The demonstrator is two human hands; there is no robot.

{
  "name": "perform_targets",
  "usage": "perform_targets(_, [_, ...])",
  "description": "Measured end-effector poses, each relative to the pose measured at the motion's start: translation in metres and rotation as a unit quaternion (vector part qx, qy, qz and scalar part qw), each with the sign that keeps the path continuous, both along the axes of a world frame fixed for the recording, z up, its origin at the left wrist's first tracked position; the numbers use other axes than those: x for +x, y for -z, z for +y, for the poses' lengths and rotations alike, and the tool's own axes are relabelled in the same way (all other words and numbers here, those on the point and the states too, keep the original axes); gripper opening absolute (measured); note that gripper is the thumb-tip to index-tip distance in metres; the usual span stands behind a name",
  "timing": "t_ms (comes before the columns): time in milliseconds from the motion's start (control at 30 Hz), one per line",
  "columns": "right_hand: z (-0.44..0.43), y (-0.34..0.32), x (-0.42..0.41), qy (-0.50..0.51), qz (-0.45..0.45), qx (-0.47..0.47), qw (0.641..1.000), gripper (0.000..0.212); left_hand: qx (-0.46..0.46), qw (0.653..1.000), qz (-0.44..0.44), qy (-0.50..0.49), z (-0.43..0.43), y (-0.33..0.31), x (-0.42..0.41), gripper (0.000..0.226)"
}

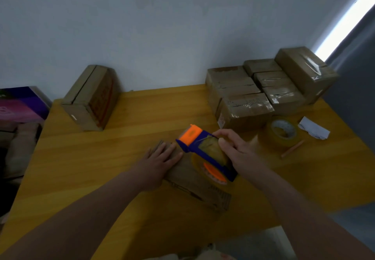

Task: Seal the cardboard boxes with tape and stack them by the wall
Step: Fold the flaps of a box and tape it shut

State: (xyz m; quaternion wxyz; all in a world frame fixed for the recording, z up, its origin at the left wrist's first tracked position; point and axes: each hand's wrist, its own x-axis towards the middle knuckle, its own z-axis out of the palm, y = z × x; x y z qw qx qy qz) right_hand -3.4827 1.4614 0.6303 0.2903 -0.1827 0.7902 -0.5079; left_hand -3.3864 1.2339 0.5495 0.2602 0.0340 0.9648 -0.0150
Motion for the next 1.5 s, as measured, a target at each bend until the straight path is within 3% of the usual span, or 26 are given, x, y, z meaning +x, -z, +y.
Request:
perform_targets(67, [-0.002,0.004,0.002,0.000,0.019,-0.002,1.000,0.016,0.004,1.000,0.011,0.004,0.001,0.003,0.005,0.084])
perform_targets(167, [0.003,0.007,0.005,-0.042,0.022,0.034,0.998,0.061,-0.002,1.000,0.023,0.014,-0.002,0.006,0.008,0.081])
perform_targets(233, [0.006,0.005,0.007,-0.044,0.039,0.058,0.997,0.074,0.004,1.000,0.017,0.017,-0.003,0.004,0.008,0.080])
perform_targets(367, [0.008,-0.001,0.016,-0.009,0.238,0.119,0.964,0.065,-0.005,0.999,0.019,0.030,-0.002,0.004,0.001,0.082])
perform_targets(467, [0.007,0.001,0.024,-0.011,0.318,0.206,0.925,0.080,-0.015,0.999,0.023,0.044,-0.001,0.004,-0.005,0.085])
perform_targets(700, [0.015,0.014,0.021,-0.018,0.266,0.246,0.932,0.094,0.011,0.999,0.011,0.030,-0.003,0.011,-0.016,0.097])
perform_targets(1233, [0.017,0.021,0.010,-0.055,0.259,0.172,0.949,0.090,0.037,0.998,0.037,0.041,0.002,0.017,-0.020,0.095])
perform_targets(1333, [0.021,0.027,0.011,-0.065,0.254,0.168,0.950,0.088,0.101,0.994,0.024,0.011,-0.001,0.014,-0.019,0.088])
perform_targets(1433, [0.024,0.028,0.012,-0.060,0.249,0.151,0.955,0.085,0.270,0.954,0.081,-0.107,-0.003,0.002,-0.018,0.054])
perform_targets(1467, [0.025,0.028,0.012,-0.059,0.250,0.143,0.956,0.085,0.332,0.918,0.121,-0.180,-0.001,-0.005,-0.018,0.042])
perform_targets(1500, [0.026,0.028,0.014,-0.058,0.250,0.134,0.957,0.084,0.401,0.860,0.140,-0.282,0.001,-0.012,-0.018,0.032])
